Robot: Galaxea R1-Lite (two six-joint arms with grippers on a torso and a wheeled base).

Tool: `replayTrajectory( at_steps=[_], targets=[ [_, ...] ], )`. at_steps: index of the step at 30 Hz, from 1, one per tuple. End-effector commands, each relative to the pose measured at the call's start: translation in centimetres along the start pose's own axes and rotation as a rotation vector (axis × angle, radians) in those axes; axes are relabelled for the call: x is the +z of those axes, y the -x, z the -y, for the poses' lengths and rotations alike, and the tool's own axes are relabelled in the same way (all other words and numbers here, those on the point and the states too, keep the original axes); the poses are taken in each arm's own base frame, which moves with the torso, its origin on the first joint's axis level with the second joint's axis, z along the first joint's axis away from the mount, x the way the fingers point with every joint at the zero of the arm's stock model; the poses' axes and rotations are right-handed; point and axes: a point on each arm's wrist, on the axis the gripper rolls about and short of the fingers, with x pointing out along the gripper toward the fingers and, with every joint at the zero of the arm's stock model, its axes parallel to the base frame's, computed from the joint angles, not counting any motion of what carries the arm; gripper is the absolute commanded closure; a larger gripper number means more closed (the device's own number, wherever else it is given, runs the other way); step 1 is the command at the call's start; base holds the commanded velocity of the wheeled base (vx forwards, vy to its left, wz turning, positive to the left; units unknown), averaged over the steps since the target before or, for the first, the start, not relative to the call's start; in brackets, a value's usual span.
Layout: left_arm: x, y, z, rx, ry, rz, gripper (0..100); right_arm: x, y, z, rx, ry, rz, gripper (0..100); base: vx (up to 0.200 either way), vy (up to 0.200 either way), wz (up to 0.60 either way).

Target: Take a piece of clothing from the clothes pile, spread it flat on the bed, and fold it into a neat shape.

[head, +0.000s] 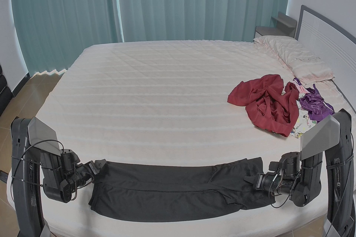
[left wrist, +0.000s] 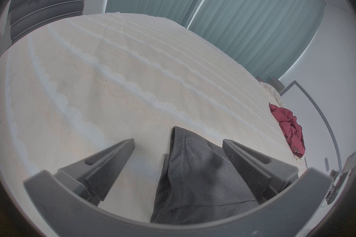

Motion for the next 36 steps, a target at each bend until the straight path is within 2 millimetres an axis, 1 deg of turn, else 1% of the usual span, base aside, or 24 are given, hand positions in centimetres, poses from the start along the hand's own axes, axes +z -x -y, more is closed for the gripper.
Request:
replayTrajectory(
  at_steps=[1, 4, 6, 10, 14, 19, 20, 24, 27, 29, 30, 31, 32, 34, 36],
  targets=[
    [0.1, 0.0, 0.0, -0.004, -0.002, 0.009, 0, 0.3, 0.7, 0.1, -0.007, 0.001, 0.012, 100, 0.0, 0.0, 0.0],
    [0.0, 0.0, 0.0, -0.004, -0.003, 0.008, 0, 0.2, 1.8, 0.0, -0.016, 0.006, 0.005, 100, 0.0, 0.0, 0.0],
    [0.0, 0.0, 0.0, -0.002, -0.003, 0.008, 0, 0.2, 2.1, -0.1, -0.017, 0.023, 0.002, 100, 0.0, 0.0, 0.0],
    [0.0, 0.0, 0.0, -0.002, -0.003, 0.008, 0, 0.1, 2.3, 0.0, -0.022, 0.041, -0.002, 100, 0.0, 0.0, 0.0],
    [0.0, 0.0, 0.0, -0.004, -0.003, 0.009, 0, 0.1, 2.6, 0.5, -0.041, 0.052, -0.007, 100, 0.0, 0.0, 0.0],
    [0.1, 0.0, 0.0, -0.003, -0.002, 0.008, 0, -0.3, 2.4, 1.0, -0.054, 0.063, -0.026, 100, 0.0, 0.0, 0.0],
    [0.1, 0.0, 0.0, -0.001, -0.002, 0.009, 0, -0.3, 2.4, 1.0, -0.054, 0.065, -0.026, 0, 0.0, 0.0, 0.0],
    [0.1, 0.0, 0.0, -0.003, -0.002, 0.01, 0, 0.0, 2.5, 0.9, -0.049, 0.076, -0.011, 0, 0.0, 0.0, 0.0],
    [0.1, 0.0, 0.0, -0.003, -0.001, 0.008, 0, 1.6, 3.0, 0.6, -0.04, 0.084, 0.062, 0, 0.0, 0.0, 0.0],
    [0.1, 0.0, 0.0, -0.003, 0.001, 0.008, 0, 2.9, 3.0, 0.3, -0.026, 0.094, 0.119, 0, 0.0, 0.0, 0.0],
    [0.1, 0.0, 0.0, -0.003, 0.001, 0.008, 0, 2.9, 3.0, 0.3, -0.026, 0.094, 0.119, 0, 0.0, 0.0, 0.0],
    [0.1, 0.0, 0.0, -0.004, 0.002, 0.011, 0, 3.8, 2.5, -0.3, -0.002, 0.114, 0.153, 0, 0.0, 0.0, 0.0],
    [0.1, 0.1, 0.0, -0.003, 0.002, 0.01, 0, 3.9, 2.1, -0.9, 0.019, 0.13, 0.159, 0, 0.0, 0.0, 0.0],
    [0.0, 0.2, 0.0, 0.0, 0.002, 0.003, 0, 3.7, 0.7, -2.7, 0.062, 0.166, 0.135, 0, 0.0, 0.0, 0.0],
    [-0.1, 0.4, 0.0, 0.0, 0.003, 0.0, 0, 3.6, -0.6, -4.3, 0.065, 0.19, 0.118, 0, 0.0, 0.0, 0.0]
  ],
)
